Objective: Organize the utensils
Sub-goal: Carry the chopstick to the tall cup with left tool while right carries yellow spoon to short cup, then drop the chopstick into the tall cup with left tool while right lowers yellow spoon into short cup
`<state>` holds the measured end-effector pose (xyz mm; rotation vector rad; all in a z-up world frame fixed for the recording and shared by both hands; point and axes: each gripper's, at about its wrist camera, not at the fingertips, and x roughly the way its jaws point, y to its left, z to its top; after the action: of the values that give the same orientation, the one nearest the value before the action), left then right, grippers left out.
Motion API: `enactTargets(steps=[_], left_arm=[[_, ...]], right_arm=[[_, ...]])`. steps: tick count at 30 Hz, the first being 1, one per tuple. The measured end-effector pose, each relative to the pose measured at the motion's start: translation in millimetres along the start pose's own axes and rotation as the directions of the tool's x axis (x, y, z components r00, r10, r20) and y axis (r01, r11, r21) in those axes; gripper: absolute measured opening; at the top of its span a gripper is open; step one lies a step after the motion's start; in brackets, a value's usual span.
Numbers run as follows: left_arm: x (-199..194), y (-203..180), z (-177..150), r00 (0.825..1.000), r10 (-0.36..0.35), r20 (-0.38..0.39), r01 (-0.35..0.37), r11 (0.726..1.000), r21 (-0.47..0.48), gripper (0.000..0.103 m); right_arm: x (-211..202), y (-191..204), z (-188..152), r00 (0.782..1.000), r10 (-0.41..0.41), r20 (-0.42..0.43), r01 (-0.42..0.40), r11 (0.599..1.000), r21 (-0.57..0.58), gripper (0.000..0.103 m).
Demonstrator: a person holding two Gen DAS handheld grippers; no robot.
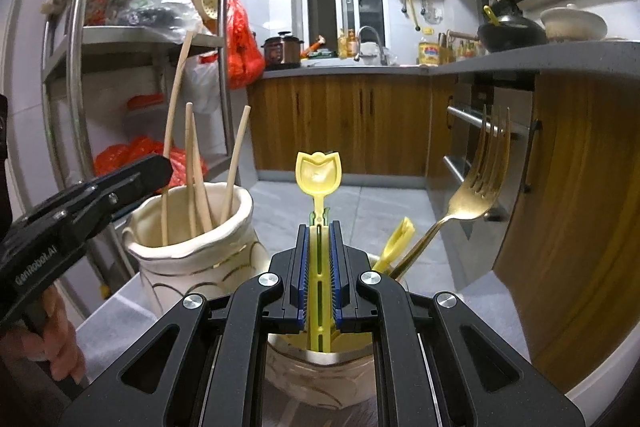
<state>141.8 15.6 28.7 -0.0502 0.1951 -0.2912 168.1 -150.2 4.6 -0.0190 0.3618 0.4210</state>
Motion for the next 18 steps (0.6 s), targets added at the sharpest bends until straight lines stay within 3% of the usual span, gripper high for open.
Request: enactTargets(steps=[10, 18], left_arm=[[2.5, 1.1, -2.8, 1.000, -0.010, -0.019, 0.010, 1.000, -0.004, 0.006], [3.4, -0.5, -4.3, 1.000, -0.012, -0.026, 0.012, 1.000, 0.001, 0.008]], right_arm=[[1.9, -0.6, -1.0, 1.000, 0.024, -0.013, -0.024, 1.000, 0.017, 0.011], [0.4, -2.2, -1.5, 0.999, 0.033, -0.004, -0.032, 0.999, 0.027, 0.026]])
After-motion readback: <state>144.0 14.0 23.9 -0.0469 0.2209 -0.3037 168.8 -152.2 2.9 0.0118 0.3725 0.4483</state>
